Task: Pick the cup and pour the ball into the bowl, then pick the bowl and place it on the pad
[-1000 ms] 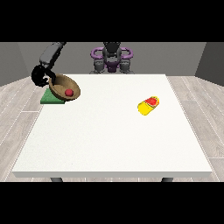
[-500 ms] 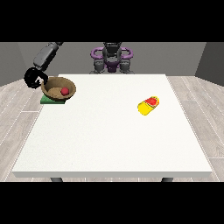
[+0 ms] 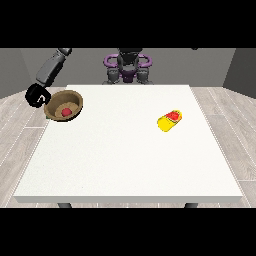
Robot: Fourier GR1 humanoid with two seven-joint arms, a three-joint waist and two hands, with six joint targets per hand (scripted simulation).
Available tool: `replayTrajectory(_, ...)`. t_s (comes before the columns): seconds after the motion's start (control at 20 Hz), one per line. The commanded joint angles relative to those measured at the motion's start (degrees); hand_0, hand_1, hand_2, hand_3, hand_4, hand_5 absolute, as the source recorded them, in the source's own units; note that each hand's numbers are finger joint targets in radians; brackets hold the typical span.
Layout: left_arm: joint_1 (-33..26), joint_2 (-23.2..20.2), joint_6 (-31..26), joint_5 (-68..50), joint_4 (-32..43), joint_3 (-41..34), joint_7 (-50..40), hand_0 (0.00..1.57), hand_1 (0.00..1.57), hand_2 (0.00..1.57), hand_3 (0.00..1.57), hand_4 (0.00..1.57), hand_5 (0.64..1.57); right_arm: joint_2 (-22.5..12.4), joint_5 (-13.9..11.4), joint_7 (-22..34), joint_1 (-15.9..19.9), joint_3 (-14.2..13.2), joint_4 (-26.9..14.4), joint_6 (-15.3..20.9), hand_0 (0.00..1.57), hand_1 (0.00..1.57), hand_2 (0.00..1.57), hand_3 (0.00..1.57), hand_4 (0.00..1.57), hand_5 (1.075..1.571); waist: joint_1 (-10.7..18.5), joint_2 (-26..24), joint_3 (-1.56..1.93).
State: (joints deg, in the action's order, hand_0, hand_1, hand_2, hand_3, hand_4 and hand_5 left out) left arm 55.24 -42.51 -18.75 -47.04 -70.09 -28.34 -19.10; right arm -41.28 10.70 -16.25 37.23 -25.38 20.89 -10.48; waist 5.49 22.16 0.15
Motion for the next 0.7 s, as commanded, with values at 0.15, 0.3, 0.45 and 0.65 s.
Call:
replayTrajectory(0.15, 1.41, -2.40, 2.90, -4.03, -9.59, -1.41, -2.90, 0.00, 0.00, 0.00, 0.00, 0.00, 1.566, -6.42, 0.37, -2.39, 1.93, -3.28, -4.03, 5.32, 1.08, 1.08, 1.02, 0.99, 0.00, 1.531, 2.65, 7.39, 0.11)
replayTrajectory(0.3, -0.98, -2.26, 3.71, -2.31, -8.41, -1.42, -1.54, 0.00, 0.00, 0.00, 0.00, 0.00, 1.563, -7.62, -0.28, -0.99, 2.97, -2.04, -2.58, 3.46, 0.62, 0.62, 0.60, 0.87, 0.00, 1.493, -0.53, 4.60, -0.06)
replayTrajectory(0.45, -3.27, -1.77, 6.62, -4.47, -14.47, -2.50, -3.56, 0.00, 0.00, 0.00, 0.00, 0.00, 1.564, -8.56, 1.37, -2.89, 3.40, -4.12, -4.51, 1.82, 0.25, 0.25, 0.35, 0.06, 0.00, 1.428, 0.23, 5.76, 0.02)
replayTrajectory(0.65, -4.86, -2.87, 5.25, -8.00, -12.60, -3.94, -5.90, 0.00, 0.00, 0.00, 0.00, 0.00, 1.565, -9.98, 1.96, 0.62, 3.71, -4.30, -5.26, 0.04, 0.30, 0.30, 0.32, 0.06, 0.00, 1.422, 0.52, 2.80, -0.07)
